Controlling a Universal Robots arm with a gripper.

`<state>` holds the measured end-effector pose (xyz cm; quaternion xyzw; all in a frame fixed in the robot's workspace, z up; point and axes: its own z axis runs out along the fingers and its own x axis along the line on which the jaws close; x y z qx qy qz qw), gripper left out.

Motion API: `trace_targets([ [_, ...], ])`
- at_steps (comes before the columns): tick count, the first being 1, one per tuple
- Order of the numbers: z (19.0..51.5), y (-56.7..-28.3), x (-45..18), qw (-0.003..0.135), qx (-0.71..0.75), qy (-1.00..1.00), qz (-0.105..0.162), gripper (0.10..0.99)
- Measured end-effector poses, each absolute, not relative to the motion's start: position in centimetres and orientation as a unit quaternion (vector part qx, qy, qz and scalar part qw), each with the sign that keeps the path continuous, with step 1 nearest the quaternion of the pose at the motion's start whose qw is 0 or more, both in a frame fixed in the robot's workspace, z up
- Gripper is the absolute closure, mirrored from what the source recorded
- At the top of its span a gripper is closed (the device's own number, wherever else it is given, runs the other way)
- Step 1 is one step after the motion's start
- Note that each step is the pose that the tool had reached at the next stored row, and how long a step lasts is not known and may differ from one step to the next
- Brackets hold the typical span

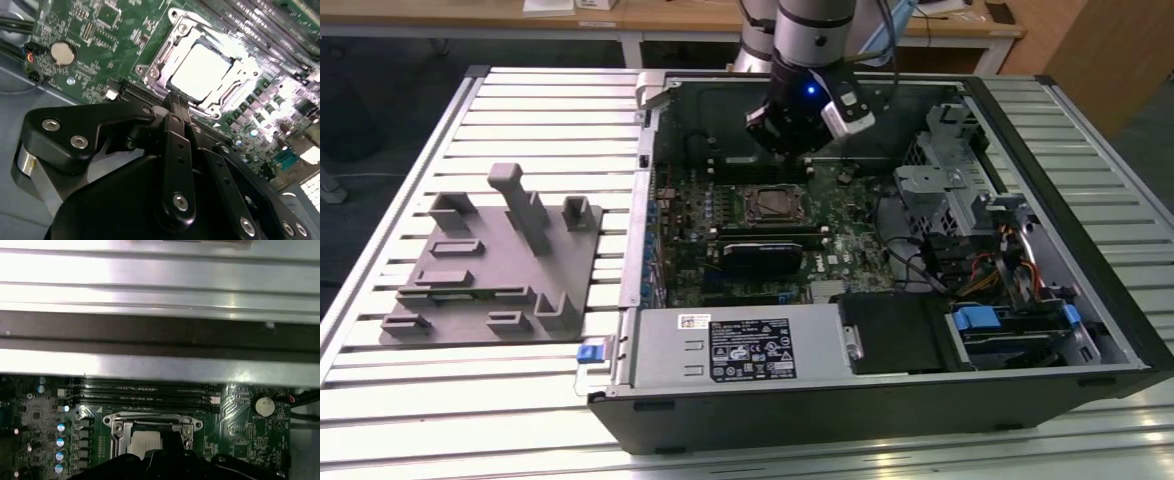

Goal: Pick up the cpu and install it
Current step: 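Install the second cpu locking lever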

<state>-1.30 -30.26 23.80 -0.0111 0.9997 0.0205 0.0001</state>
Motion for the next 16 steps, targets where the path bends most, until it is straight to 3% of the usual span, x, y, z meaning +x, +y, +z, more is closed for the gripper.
trace_targets([
  [4, 23.8, -31.3, -1.3, -0.002, -0.011, 1.0, 0.021, 0.98],
  [7, 23.8, -31.7, -1.2, -0.013, -0.011, 1.0, 0.021, 0.98],
  [16, 23.7, -34.0, -1.2, -0.014, -0.011, 1.0, 0.021, 0.98],
])
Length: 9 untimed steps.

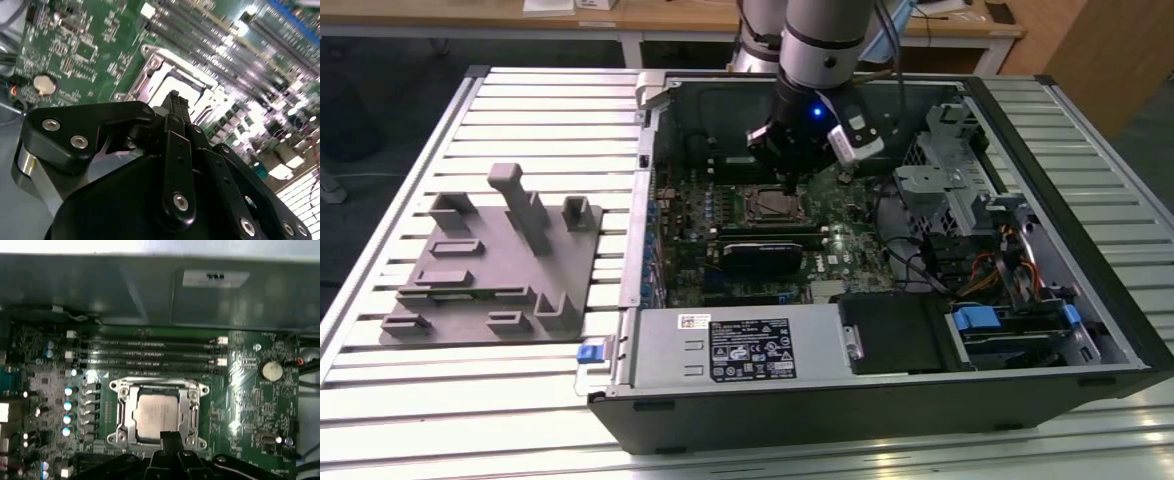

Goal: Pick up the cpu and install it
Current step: 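Install the second cpu locking lever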

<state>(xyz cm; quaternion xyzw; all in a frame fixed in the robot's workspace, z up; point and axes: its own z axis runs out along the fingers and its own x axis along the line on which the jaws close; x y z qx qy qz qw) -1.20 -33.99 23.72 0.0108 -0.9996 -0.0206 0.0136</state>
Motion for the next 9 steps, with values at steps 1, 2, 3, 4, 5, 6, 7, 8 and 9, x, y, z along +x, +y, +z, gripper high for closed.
trace_targets([
  [1, 23.7, -34.2, -1.2, 0.014, 0.011, -1.0, -0.021, 0.98],
  [2, 23.7, -34.4, -1.2, 0.014, 0.011, -1.0, -0.021, 0.98],
  [3, 23.7, -34.6, -1.2, 0.014, 0.011, -1.0, -0.021, 0.98],
  [4, 23.7, -34.8, -1.2, 0.014, 0.011, -1.0, -0.021, 0.98],
  [5, 23.7, -34.9, -1.2, 0.014, 0.011, -1.0, -0.021, 0.98],
  [6, 23.7, -35.0, -1.3, 0.014, 0.011, -1.0, -0.021, 0.98],
  [7, 23.7, -35.1, -1.4, 0.014, 0.011, -1.0, -0.021, 0.98],
  [8, 23.7, -35.2, -1.6, 0.014, 0.011, -1.0, -0.021, 0.98],
  [9, 23.6, -35.3, -1.7, 0.014, 0.011, -1.0, -0.021, 0.98],
])
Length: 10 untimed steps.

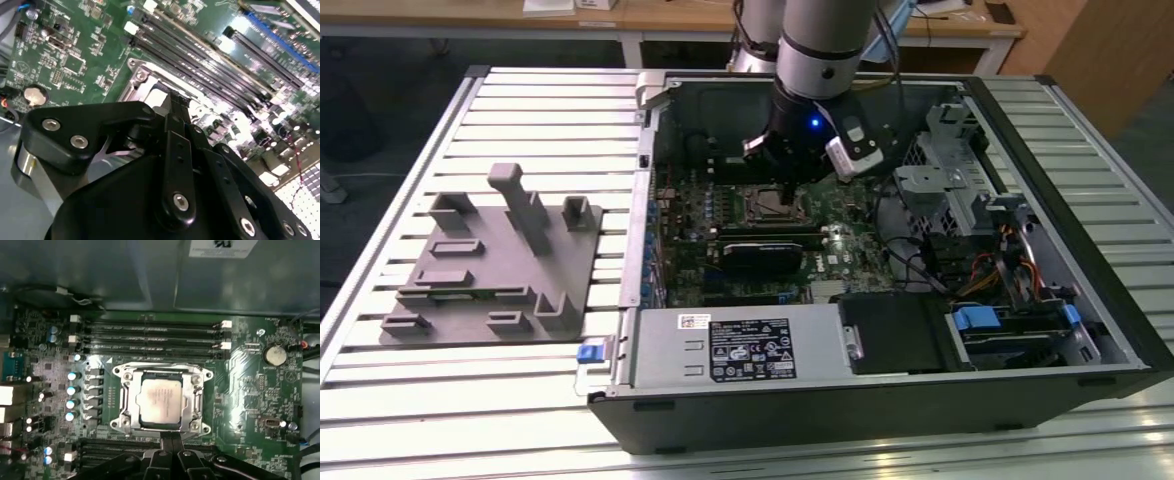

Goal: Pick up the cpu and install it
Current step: 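Install the second cpu locking lever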

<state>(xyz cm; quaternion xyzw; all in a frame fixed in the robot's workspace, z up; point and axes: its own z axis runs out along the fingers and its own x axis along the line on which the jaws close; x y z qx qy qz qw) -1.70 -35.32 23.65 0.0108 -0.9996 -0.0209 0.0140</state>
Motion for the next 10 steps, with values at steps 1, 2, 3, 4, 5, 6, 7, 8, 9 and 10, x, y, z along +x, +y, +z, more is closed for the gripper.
trace_targets([
  [1, 23.6, -35.5, -1.7, 0.014, 0.011, -1.0, -0.021, 0.98],
  [2, 23.6, -35.7, -1.8, 0.014, 0.011, -1.0, -0.021, 0.98],
  [3, 23.6, -35.9, -1.8, 0.014, 0.011, -1.0, -0.021, 0.98],
  [4, 23.6, -36.2, -1.9, 0.014, 0.011, -1.0, -0.021, 0.98],
  [5, 23.6, -36.4, -2.0, 0.014, 0.011, -1.0, -0.021, 0.98],
  [6, 23.6, -36.5, -2.2, 0.014, 0.011, -1.0, -0.021, 0.98],
  [7, 23.6, -36.6, -2.5, 0.014, 0.011, -1.0, -0.021, 0.98],
  [8, 23.6, -36.6, -2.9, 0.014, 0.011, -1.0, -0.021, 0.98],
  [9, 23.5, -36.6, -3.2, 0.014, 0.011, -1.0, -0.021, 0.98],
  [10, 23.5, -36.7, -3.5, 0.014, 0.011, -1.0, -0.021, 0.98],
])
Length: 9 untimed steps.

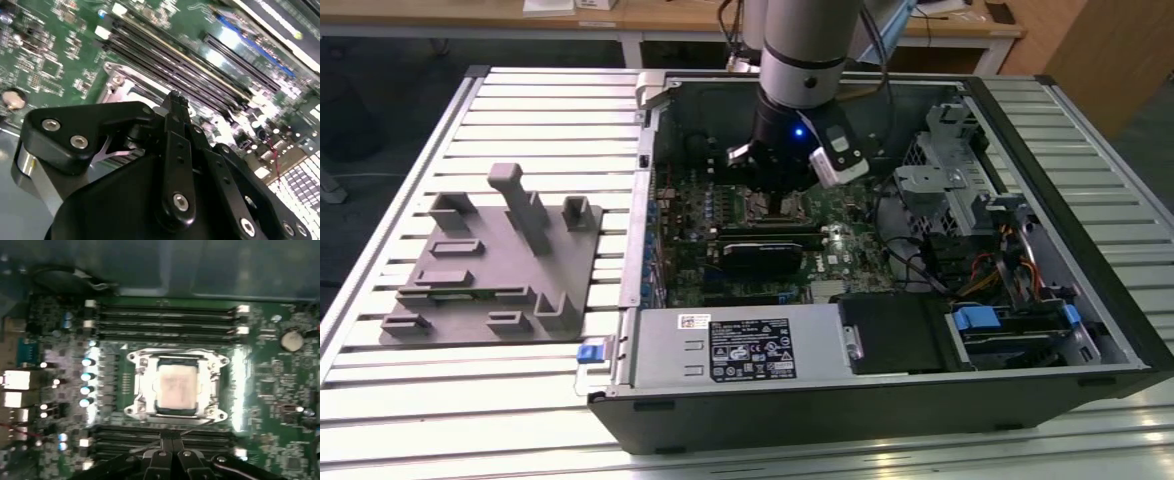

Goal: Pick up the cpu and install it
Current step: 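Install the second cpu locking lever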

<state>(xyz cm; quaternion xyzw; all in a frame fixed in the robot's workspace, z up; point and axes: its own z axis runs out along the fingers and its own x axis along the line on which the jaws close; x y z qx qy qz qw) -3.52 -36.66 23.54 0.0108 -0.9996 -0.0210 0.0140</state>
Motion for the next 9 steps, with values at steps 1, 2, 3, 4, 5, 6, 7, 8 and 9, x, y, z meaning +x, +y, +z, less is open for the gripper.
trace_targets([
  [1, 23.5, -36.7, -3.8, 0.014, 0.011, -1.0, -0.021, 0.98],
  [2, 23.5, -36.7, -3.9, 0.014, 0.011, -1.0, -0.021, 0.98],
  [3, 23.3, -36.7, -4.0, 0.014, 0.011, -1.0, -0.021, 0.98],
  [4, 23.1, -36.7, -4.1, 0.014, 0.011, -1.0, -0.021, 0.98],
  [5, 22.8, -36.7, -4.1, 0.014, 0.011, -1.0, -0.021, 0.98],
  [6, 22.6, -36.7, -4.1, 0.014, 0.011, -1.0, -0.021, 0.98],
  [7, 22.4, -36.7, -4.2, 0.014, 0.011, -1.0, -0.021, 0.98],
  [8, 22.3, -36.7, -4.2, 0.014, 0.011, -1.0, -0.022, 0.98],
  [9, 22.3, -36.7, -4.2, 0.014, 0.011, -1.0, -0.024, 0.98],
])
